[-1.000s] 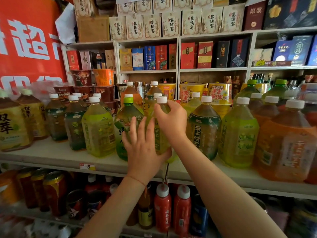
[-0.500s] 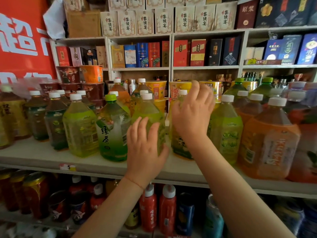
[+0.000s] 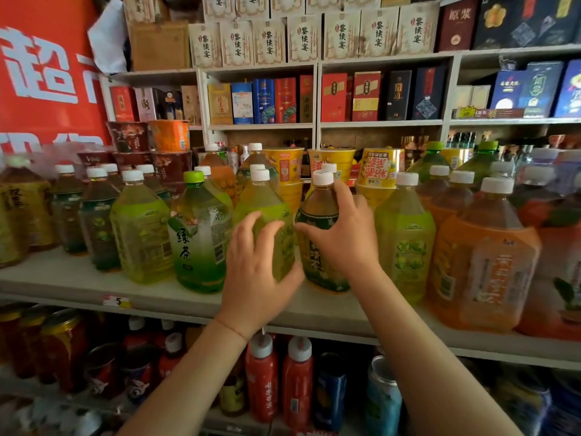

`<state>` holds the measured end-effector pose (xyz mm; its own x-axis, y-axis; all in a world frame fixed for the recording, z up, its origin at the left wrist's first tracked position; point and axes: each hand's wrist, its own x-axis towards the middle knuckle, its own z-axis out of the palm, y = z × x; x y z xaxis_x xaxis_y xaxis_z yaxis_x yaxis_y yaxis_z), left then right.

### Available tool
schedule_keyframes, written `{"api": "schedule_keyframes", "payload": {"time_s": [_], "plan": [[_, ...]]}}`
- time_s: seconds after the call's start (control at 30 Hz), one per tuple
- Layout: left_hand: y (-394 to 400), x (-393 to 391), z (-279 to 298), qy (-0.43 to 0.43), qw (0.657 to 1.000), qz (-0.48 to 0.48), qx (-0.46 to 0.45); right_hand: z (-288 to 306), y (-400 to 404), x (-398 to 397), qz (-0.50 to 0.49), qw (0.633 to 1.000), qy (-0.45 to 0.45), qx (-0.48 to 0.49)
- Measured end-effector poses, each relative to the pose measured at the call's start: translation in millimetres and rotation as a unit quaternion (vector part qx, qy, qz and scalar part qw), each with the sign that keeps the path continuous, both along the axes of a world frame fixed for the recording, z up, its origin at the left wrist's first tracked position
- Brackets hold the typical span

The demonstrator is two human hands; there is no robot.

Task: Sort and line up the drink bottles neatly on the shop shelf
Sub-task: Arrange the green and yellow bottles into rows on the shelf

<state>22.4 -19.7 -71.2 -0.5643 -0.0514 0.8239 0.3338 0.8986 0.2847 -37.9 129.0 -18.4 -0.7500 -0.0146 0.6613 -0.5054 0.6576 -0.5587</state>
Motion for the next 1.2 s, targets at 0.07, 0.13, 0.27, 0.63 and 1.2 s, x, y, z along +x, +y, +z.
{"api": "schedule_keyframes", "payload": {"time_s": [0.07, 0.13, 0.27, 0.63, 1.2], "plan": [[1.5, 6.0, 3.2, -0.025, 0.999, -0.022, 0.02, 1.0, -5.5, 13.5, -0.009, 0.999, 0.028, 0.028], [3.1, 14.3, 7.7, -0.049, 0.995, -0.066, 0.051, 12.4, -11.6, 31.5, -0.02, 0.998, 0.038, 0.056], [-0.5, 45.3, 29.7, -0.098, 0.937, -0.237, 0.238, 56.4, -23.7, 70.8, 0.049, 0.996, 0.035, 0.067], [-151.5, 109.6, 42.3, 0.008, 0.964, -0.002, 0.264, 69.3, -210.4, 114.7, 0.248, 0.967, 0.051, -0.02], [-410.1, 31.3, 21.2, -0.051, 0.956, 0.042, 0.286, 23.2, -452.0, 59.2, 0.231, 0.972, -0.015, 0.05]]}}
